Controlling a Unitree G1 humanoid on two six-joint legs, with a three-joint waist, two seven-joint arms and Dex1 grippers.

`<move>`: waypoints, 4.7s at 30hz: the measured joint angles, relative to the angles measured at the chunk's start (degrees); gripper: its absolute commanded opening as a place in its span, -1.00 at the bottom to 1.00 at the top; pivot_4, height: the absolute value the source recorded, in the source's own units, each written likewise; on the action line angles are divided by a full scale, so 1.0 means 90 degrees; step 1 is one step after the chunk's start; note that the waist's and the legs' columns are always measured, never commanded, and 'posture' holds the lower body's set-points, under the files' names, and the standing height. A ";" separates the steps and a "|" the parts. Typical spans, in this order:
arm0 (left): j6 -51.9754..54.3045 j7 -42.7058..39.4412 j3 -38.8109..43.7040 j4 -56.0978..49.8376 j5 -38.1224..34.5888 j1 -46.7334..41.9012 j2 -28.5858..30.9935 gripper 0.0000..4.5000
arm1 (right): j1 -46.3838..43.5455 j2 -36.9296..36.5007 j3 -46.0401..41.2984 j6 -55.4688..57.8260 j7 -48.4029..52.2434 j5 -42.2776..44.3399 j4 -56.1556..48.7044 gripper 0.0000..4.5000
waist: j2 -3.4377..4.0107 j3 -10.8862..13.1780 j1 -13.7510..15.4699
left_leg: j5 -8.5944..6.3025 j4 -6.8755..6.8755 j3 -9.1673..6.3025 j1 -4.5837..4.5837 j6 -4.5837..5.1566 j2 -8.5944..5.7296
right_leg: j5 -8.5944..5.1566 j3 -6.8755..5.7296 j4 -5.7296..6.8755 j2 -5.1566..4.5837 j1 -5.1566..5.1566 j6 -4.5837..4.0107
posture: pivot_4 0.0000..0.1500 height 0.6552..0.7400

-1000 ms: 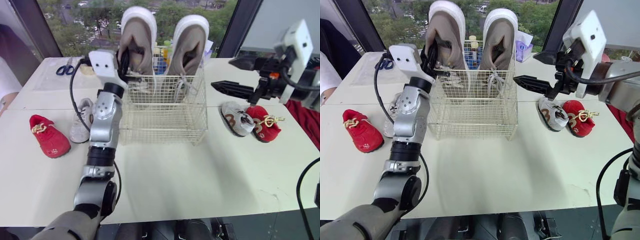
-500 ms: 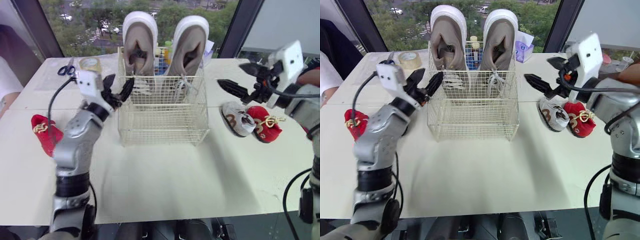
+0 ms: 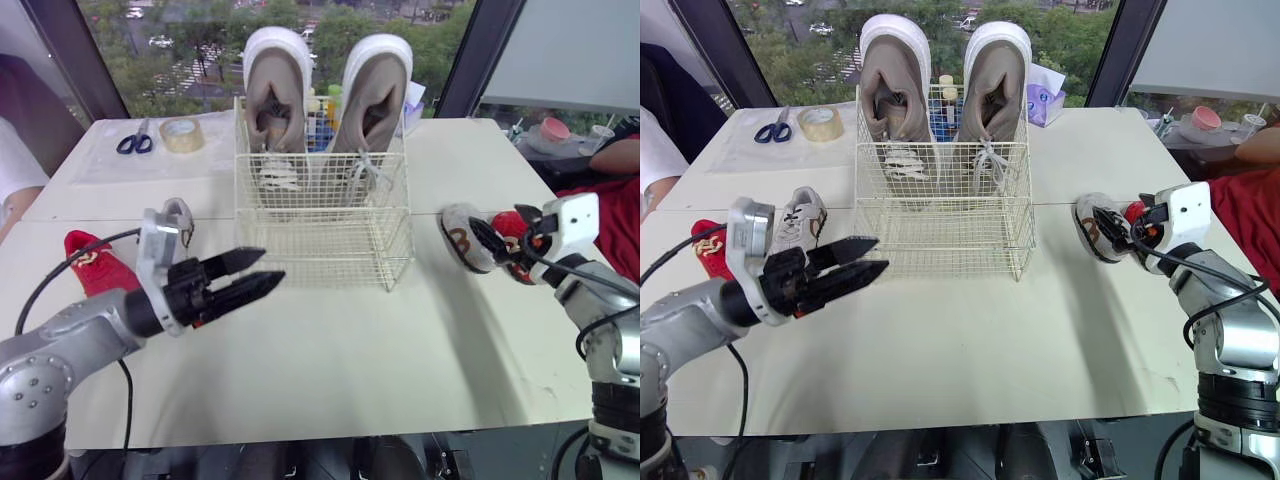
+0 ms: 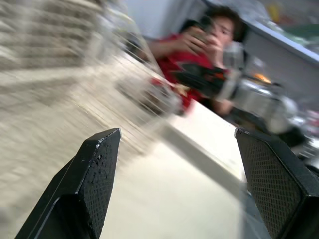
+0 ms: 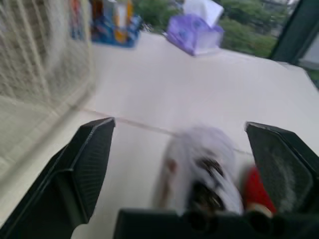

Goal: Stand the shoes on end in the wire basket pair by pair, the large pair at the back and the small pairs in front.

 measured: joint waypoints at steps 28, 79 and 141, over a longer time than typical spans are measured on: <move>-0.0707 0.0114 -0.1077 0.0084 0.0834 -0.0306 0.0018 0.71 | -0.1131 0.0405 0.0745 -0.1940 0.0630 -0.0822 0.3997 -0.03 | 0.0032 -0.0021 -0.0130 | 0.0001 -0.0009 0.0004 0.0006 0.0001 0.0002 | 0.0006 0.0010 -0.0007 0.0008 0.0002 0.0011 | 1.00 1.00; -0.0247 -0.3834 -0.1059 0.7087 0.2073 -0.7348 -0.0615 -0.87 | -0.4532 -0.0835 0.2433 -0.3107 0.2325 -0.1280 -0.1039 -0.85 | 0.0040 -0.0013 -0.0277 | 0.0005 -0.0012 0.0011 -0.0006 0.0001 0.0009 | 0.0010 0.0014 -0.0006 0.0021 -0.0013 0.0026 | 1.00 1.00; -0.0839 0.1275 -0.0350 0.2617 -0.0518 -0.3157 -0.2176 0.97 | -0.3955 0.3117 0.0792 0.0478 -0.2932 0.6362 -0.1357 -0.66 | 0.0044 -0.0011 -0.0286 | 0.0002 -0.0018 -0.0005 -0.0006 0.0005 0.0006 | 0.0013 0.0018 -0.0005 0.0022 -0.0010 0.0021 | 1.00 1.00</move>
